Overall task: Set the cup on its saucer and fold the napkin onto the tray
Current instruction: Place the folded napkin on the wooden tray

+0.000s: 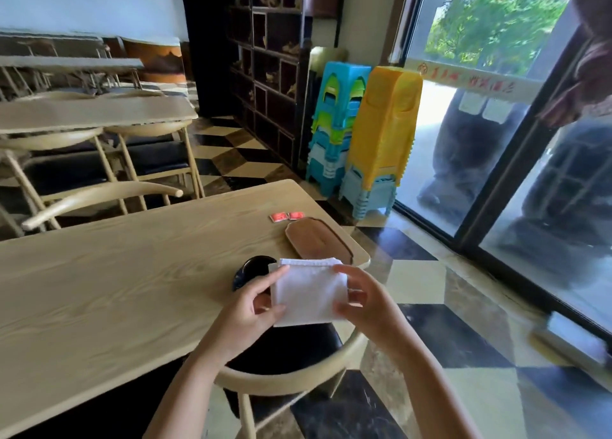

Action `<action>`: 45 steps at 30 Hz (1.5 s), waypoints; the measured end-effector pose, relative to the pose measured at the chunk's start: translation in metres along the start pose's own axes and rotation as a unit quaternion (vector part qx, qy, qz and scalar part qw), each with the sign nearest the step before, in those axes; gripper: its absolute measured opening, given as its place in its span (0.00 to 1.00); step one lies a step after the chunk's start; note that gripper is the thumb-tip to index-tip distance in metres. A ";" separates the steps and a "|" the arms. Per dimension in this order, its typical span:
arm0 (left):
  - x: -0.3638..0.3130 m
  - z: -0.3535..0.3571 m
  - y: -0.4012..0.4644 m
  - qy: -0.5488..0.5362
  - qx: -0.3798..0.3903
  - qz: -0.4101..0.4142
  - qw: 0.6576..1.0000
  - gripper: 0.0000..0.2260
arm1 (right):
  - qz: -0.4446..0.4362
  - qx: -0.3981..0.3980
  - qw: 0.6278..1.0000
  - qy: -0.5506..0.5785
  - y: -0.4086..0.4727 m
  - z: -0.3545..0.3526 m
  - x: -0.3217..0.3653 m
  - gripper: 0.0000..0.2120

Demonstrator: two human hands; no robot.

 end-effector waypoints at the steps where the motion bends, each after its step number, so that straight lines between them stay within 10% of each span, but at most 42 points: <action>1: -0.003 0.007 0.003 0.004 0.001 0.003 1.000 0.24 | -0.001 0.003 1.000 0.001 0.004 -0.007 -0.003 0.28; 19: 0.053 0.090 0.173 0.029 0.042 -0.109 0.993 0.31 | 0.021 0.051 0.992 -0.116 0.200 -0.008 -0.087 0.33; 45: 0.260 0.194 0.330 0.201 -0.213 -0.269 0.917 0.29 | 0.023 0.244 0.959 -0.141 0.431 0.114 -0.260 0.28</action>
Point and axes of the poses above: each hand's wrist, its own y-axis towards the middle knuckle, its own z-axis out of the palm, x = y × z, the point moved 1 cm from there along y, towards the middle knuckle, and after that the axes turned 15 degrees about -x, right-handed, at the moved point
